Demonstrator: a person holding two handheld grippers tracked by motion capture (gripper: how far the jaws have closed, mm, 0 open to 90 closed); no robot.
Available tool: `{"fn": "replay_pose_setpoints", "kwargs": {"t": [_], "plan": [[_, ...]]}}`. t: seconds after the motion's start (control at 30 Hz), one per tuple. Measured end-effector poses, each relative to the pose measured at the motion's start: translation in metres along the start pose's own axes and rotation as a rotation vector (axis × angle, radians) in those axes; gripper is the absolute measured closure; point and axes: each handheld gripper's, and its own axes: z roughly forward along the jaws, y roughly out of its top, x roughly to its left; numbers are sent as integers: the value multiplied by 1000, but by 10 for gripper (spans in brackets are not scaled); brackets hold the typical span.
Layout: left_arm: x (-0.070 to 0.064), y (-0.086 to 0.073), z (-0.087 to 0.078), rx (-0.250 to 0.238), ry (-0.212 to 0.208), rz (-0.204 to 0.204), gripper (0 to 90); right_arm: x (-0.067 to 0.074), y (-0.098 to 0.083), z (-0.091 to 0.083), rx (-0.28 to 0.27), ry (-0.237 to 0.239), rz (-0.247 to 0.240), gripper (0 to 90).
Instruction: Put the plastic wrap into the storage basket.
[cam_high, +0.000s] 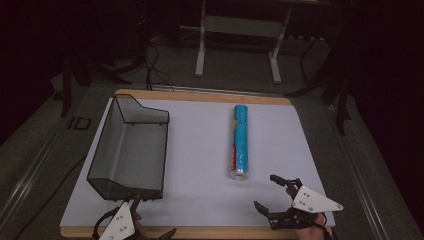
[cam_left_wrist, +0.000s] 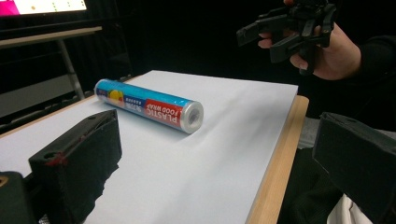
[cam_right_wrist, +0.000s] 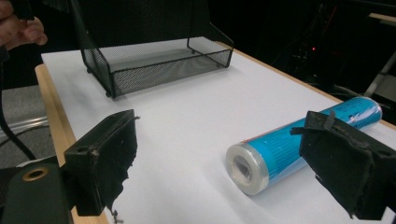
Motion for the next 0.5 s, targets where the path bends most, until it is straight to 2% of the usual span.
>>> {"fn": "replay_pose_setpoints", "kwargs": {"t": [0.23, 0.47, 0.5], "plan": [[0, 0, 0, 1, -3, 4, 19, 2, 2, -1, 18, -11, -32, 110], [-1, 0, 1, 5, -10, 8, 20, 3, 7, -3, 40, 9, -35, 116], [-2, 0, 1, 4, -11, 5, 20, 5, 10, -3, 46, 7, -48, 116]]}}
